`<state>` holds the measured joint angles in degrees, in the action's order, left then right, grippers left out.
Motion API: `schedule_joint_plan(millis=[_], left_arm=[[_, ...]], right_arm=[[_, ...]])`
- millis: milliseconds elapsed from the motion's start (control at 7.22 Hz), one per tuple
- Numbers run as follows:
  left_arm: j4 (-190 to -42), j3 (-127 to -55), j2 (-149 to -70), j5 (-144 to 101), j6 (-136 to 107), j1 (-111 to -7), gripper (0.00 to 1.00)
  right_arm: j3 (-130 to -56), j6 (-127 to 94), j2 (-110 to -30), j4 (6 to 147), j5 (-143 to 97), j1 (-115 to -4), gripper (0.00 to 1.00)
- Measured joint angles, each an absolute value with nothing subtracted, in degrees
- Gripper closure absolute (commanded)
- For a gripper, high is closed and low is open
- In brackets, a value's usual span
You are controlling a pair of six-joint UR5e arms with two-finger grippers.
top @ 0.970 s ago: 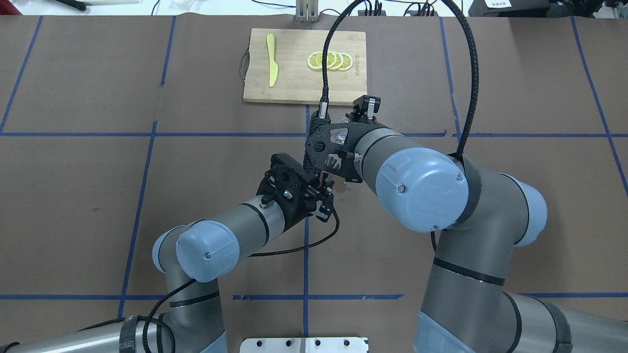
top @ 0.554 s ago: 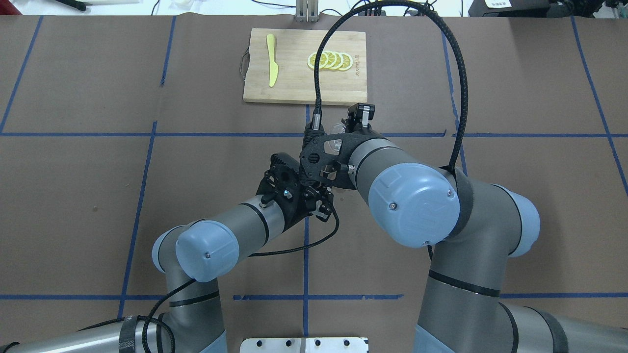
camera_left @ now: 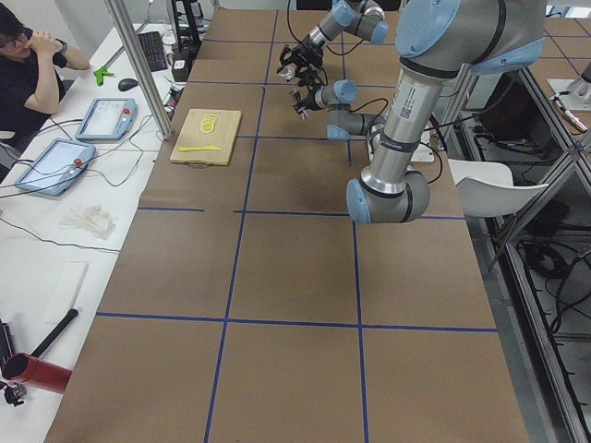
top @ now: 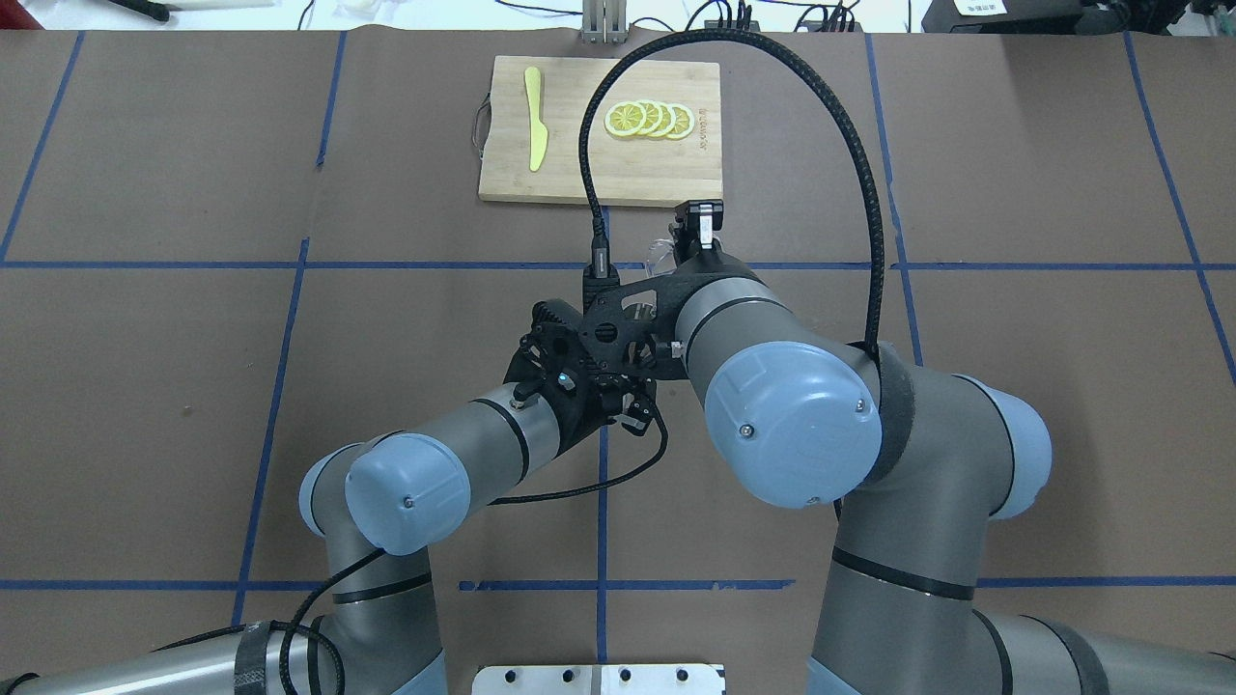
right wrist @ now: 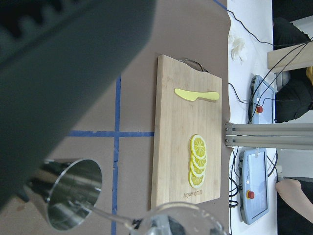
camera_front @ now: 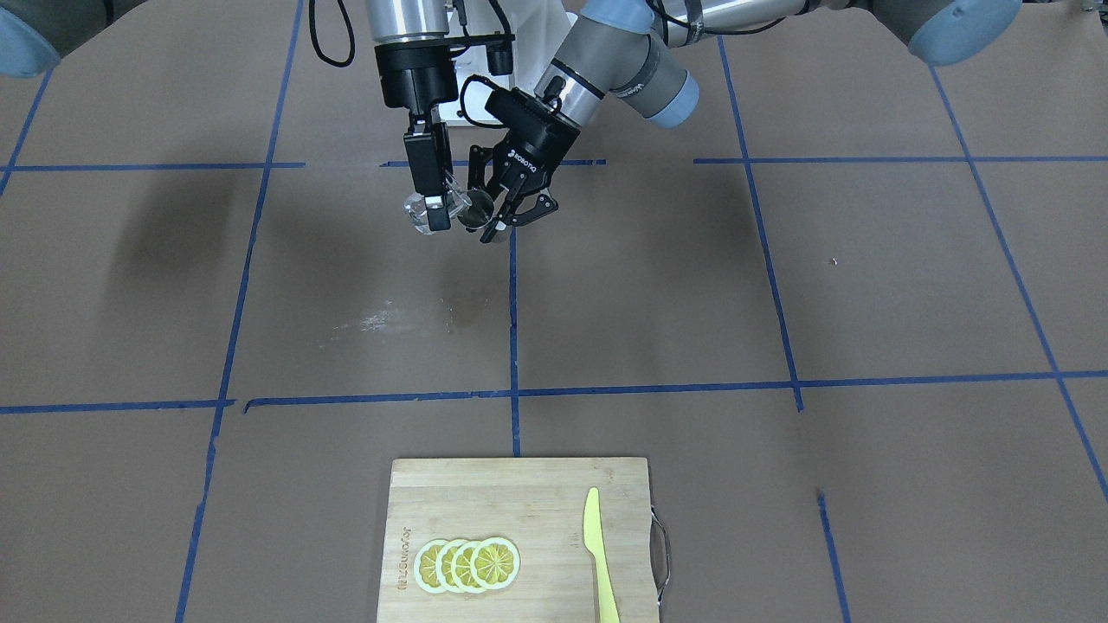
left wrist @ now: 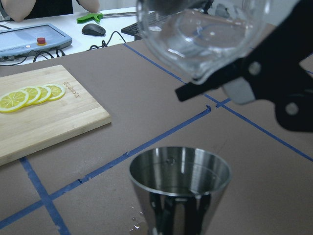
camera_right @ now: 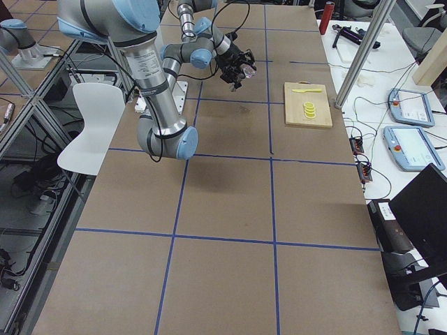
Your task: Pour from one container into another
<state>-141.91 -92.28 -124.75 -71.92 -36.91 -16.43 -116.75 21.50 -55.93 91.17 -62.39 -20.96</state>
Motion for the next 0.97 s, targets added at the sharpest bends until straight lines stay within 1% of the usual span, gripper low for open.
schedule_joint_plan(millis=[970], left_arm=[[-142.49,-92.01,-124.56,-71.98,-36.91,-16.43,1.0]], right_arm=[[-117.04,27.56,-53.65,93.25,-60.39,-20.92,1.0]])
